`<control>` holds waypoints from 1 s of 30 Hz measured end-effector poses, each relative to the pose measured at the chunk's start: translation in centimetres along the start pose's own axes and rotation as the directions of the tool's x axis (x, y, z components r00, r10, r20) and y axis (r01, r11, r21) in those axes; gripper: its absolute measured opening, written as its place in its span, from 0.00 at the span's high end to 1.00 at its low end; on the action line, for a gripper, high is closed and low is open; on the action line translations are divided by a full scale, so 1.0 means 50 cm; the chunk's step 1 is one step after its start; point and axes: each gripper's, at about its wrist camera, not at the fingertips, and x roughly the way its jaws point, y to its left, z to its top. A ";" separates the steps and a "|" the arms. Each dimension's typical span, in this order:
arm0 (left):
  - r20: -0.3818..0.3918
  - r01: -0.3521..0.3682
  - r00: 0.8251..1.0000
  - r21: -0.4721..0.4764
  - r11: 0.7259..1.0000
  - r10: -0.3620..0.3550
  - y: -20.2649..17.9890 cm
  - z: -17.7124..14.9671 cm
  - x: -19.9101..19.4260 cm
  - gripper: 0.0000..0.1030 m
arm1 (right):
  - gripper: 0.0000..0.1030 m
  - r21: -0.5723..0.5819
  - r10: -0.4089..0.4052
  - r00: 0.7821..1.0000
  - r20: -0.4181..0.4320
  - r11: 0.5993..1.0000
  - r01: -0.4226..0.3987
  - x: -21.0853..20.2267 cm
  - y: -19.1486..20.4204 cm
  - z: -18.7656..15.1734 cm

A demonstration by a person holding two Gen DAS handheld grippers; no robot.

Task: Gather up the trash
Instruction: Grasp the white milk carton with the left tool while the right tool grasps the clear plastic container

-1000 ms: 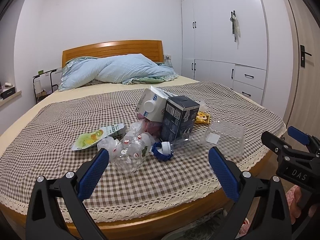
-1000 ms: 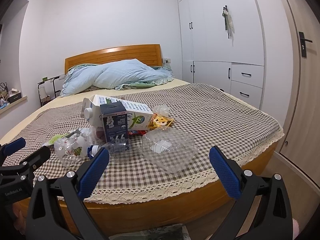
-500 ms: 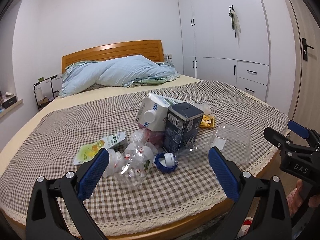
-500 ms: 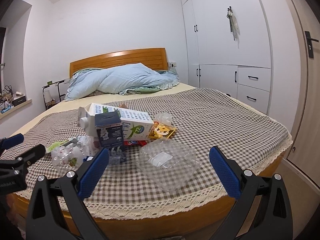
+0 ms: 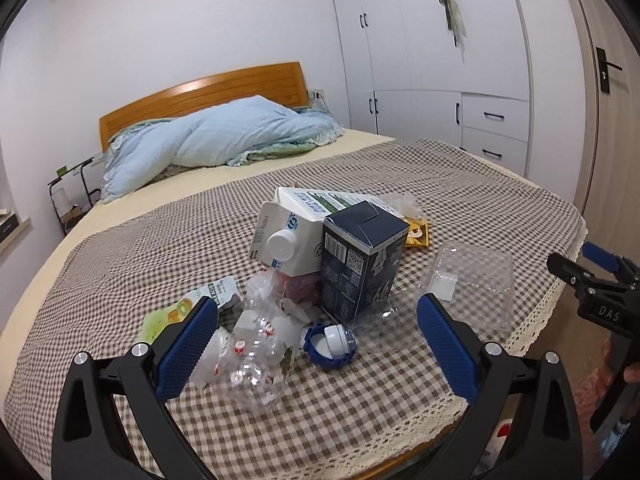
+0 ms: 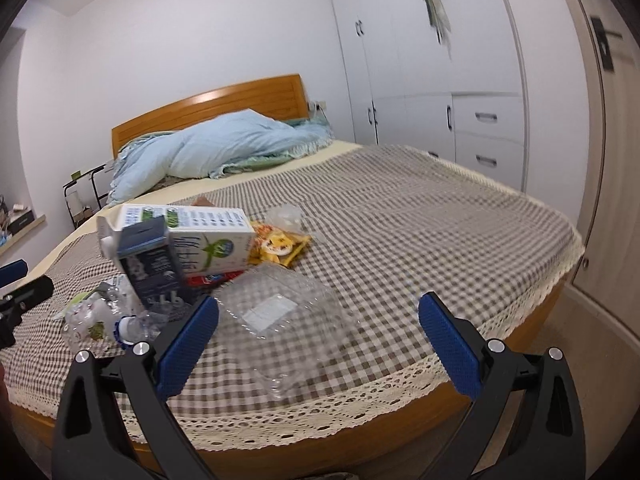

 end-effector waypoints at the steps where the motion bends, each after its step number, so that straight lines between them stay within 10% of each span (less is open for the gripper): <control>1: -0.013 0.005 1.000 0.007 1.000 -0.005 0.002 0.009 0.011 0.07 | 0.06 0.009 0.001 1.000 -0.012 1.000 -0.001 0.009 -0.004 -0.002; 12: -0.102 0.005 0.995 0.194 0.981 0.015 0.015 0.133 0.098 0.07 | 0.06 0.059 0.019 0.995 -0.098 0.998 -0.014 0.084 -0.030 -0.007; 18: -0.244 0.068 0.969 0.419 0.906 0.040 -0.046 0.232 0.195 0.07 | 0.06 0.114 0.048 0.987 -0.150 0.993 -0.031 0.117 -0.048 -0.003; 30: -0.588 0.265 0.798 0.541 0.798 0.134 -0.161 0.276 0.453 0.07 | 0.06 0.158 0.083 0.965 -0.248 0.986 -0.045 0.171 -0.104 0.022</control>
